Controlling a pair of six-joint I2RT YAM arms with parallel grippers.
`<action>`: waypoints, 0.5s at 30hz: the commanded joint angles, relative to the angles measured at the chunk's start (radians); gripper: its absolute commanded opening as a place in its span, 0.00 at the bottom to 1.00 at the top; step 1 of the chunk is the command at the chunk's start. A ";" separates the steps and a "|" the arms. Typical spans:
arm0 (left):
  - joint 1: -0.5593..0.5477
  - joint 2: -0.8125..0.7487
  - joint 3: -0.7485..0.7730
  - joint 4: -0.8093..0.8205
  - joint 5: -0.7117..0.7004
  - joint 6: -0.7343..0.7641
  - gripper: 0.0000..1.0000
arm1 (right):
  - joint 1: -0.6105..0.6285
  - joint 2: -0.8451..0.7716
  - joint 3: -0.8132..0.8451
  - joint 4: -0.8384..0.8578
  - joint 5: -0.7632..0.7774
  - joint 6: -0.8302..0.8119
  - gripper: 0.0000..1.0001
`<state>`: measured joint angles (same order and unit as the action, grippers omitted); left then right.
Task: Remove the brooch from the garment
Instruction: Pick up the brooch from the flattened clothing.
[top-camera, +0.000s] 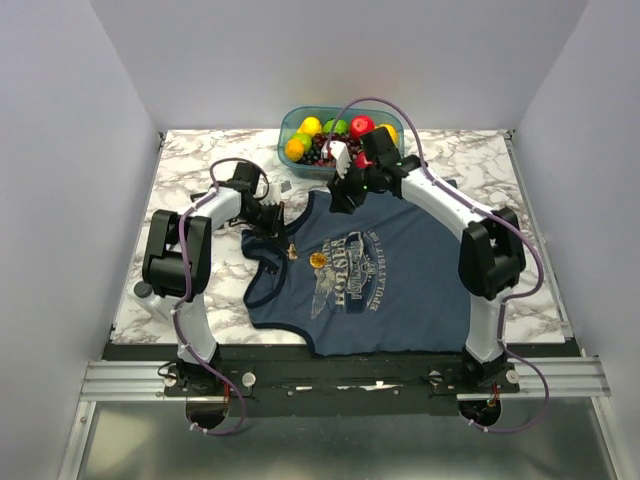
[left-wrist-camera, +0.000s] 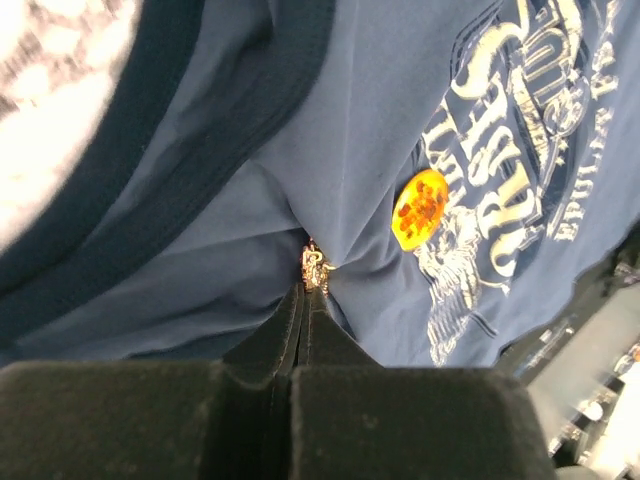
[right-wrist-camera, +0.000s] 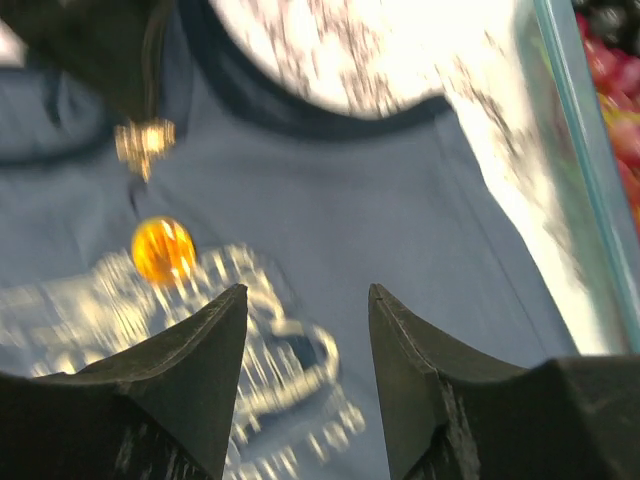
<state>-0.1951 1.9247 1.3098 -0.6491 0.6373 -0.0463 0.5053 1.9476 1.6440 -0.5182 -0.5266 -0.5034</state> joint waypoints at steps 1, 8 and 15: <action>0.037 -0.064 -0.089 0.071 0.076 -0.053 0.00 | -0.001 0.118 0.099 0.009 -0.186 0.322 0.61; 0.082 -0.108 -0.159 0.170 0.088 -0.101 0.00 | 0.006 0.229 0.093 0.058 -0.338 0.477 0.62; 0.102 -0.102 -0.190 0.247 0.202 -0.185 0.00 | 0.041 0.292 0.088 0.132 -0.375 0.592 0.63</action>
<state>-0.1062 1.8507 1.1366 -0.4702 0.7406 -0.1703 0.5148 2.2017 1.7187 -0.4503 -0.8288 -0.0078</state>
